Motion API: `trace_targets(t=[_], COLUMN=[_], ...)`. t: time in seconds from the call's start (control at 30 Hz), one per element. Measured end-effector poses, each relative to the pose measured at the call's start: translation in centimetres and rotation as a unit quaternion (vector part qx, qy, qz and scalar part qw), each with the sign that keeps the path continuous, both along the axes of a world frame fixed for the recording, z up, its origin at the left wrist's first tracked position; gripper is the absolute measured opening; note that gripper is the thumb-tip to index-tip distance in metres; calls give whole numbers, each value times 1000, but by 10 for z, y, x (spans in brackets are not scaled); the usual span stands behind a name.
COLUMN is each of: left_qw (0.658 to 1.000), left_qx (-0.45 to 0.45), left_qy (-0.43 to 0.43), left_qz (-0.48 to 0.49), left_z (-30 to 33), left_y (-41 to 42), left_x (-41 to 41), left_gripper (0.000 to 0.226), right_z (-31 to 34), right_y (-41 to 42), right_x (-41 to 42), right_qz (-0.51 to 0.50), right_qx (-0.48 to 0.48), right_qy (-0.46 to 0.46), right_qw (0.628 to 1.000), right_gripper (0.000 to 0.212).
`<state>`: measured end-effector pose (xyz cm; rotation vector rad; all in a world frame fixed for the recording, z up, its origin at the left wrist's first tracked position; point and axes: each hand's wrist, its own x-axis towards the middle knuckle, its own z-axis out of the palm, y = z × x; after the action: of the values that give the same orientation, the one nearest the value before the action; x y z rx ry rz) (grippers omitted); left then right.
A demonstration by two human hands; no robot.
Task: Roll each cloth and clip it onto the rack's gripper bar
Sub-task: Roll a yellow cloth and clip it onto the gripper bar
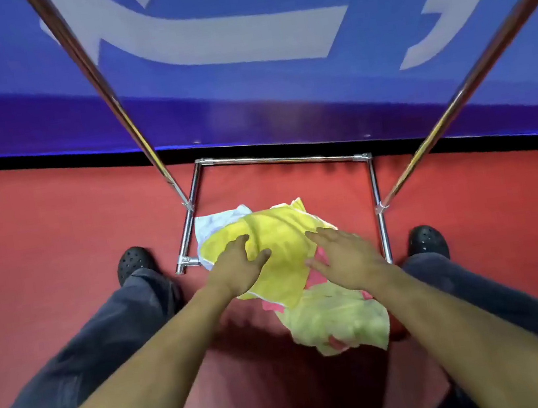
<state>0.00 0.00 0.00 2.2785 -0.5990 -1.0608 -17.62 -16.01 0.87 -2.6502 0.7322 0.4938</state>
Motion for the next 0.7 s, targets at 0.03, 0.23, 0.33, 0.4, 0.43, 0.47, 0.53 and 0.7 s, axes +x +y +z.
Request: trace_targets(t=[0.03,0.23,0.33,0.4,0.43,0.47,0.53,0.7], left_qw=[999,961,929,907,894,884,862,832], left_qx=[14,49,38,28,20,9,-7,8], left_qy=[27,95,141,181,199,217,229,204], left_qz=[38,256,339,379,401,415,452,516], left_z=[-20,-145,-188,-213,-225,-233,-250,-274], left_y=[-7,-13,-10,-10,-10,-11,-14,-19], left_x=[5,38,48,50,50,49,48,46], left_gripper=[79,80,58,73,78,73,47,45], right_z=[-20,-137,-183,-208,-219,-229,-247,-280], right_y=[-9,-54,-74,-87,-92,-98,-108,-130], right_x=[9,60,86,103,110,117,129,135], right_qz=[-3,-23,-31,-55,-72,-91,-147,-231], right_qx=[17,43,47,54,63,74,98,102], right_qy=[13,67,68,58,53,48,28,44], right_qw=[1000,997,996,995,994,992,984,967], right_gripper=[70,73,74,74,74,73,73,78])
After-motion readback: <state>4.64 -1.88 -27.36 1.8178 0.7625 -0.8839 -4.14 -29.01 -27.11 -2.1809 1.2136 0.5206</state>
